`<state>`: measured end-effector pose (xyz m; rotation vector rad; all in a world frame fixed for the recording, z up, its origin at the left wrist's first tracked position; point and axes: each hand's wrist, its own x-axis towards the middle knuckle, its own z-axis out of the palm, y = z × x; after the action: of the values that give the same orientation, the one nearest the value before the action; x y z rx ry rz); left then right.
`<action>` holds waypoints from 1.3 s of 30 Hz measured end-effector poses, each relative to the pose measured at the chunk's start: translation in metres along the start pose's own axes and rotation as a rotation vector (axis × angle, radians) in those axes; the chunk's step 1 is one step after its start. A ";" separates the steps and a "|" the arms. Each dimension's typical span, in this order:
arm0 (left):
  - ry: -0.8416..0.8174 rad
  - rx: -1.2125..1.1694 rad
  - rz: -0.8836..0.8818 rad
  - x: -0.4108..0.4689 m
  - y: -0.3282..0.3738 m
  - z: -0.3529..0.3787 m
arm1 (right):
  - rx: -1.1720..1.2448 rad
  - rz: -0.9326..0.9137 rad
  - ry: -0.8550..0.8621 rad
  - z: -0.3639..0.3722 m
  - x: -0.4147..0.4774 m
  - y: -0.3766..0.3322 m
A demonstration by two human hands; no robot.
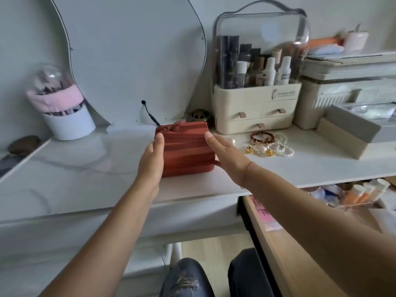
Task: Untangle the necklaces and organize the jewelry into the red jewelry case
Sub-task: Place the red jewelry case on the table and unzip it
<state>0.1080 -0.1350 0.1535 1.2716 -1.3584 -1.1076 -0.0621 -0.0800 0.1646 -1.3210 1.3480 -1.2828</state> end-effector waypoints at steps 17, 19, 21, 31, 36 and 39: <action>-0.404 0.481 0.822 -0.150 -0.009 0.087 | -0.585 -0.090 0.142 -0.116 -0.152 0.017; -0.602 0.544 0.792 -0.171 -0.020 0.106 | -0.591 -0.057 0.230 -0.142 -0.194 0.022; -0.751 0.603 0.744 -0.187 -0.024 0.119 | -0.609 -0.017 0.294 -0.161 -0.235 0.030; -1.090 0.906 0.698 -0.230 -0.009 0.150 | -1.078 0.035 0.413 -0.189 -0.311 0.080; -0.976 0.997 0.715 -0.221 -0.017 0.154 | -1.090 -0.039 0.486 -0.191 -0.299 0.095; -0.831 1.076 0.762 -0.202 -0.019 0.159 | -1.062 -0.049 0.519 -0.191 -0.278 0.097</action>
<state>-0.0414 0.0677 0.1006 0.7306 -2.9832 -0.2651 -0.2365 0.2091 0.0687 -1.7420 2.5869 -0.9599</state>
